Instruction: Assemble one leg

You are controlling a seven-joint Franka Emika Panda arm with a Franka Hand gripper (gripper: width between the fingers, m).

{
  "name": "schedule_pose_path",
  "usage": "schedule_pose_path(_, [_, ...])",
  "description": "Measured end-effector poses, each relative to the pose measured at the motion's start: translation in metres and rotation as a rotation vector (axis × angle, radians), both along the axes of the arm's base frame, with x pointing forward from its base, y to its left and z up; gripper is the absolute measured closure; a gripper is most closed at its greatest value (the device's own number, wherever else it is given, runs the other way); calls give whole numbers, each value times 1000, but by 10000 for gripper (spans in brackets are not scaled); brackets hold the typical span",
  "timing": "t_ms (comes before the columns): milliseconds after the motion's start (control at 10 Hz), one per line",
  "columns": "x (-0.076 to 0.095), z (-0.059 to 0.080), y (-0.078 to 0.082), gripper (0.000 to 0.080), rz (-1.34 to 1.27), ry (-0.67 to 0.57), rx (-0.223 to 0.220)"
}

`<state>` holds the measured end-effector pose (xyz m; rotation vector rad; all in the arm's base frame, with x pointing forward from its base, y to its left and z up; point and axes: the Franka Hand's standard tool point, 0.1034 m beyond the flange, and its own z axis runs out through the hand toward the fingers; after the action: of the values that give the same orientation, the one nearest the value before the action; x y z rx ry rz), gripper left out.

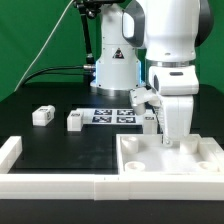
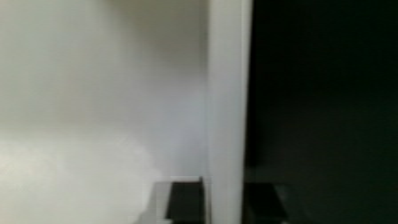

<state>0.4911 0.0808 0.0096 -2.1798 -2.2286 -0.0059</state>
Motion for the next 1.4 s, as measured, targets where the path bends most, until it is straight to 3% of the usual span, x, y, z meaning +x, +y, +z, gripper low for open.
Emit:
schedule_pose_path(200, [0, 0, 0, 338, 0, 0, 0])
schedule_pose_path(300, [0, 0, 0, 218, 0, 0, 0])
schedule_pose_path(400, [0, 0, 0, 218, 0, 0, 0])
schedule_pose_path(500, [0, 0, 0, 165, 0, 0, 0])
schedule_pose_path(900, [0, 1, 0, 151, -3, -1, 0])
schedule_pose_path(1200, [-26, 26, 4, 151, -86, -12, -12])
schedule_pose_path(1400, [-51, 42, 3, 151, -126, -12, -26])
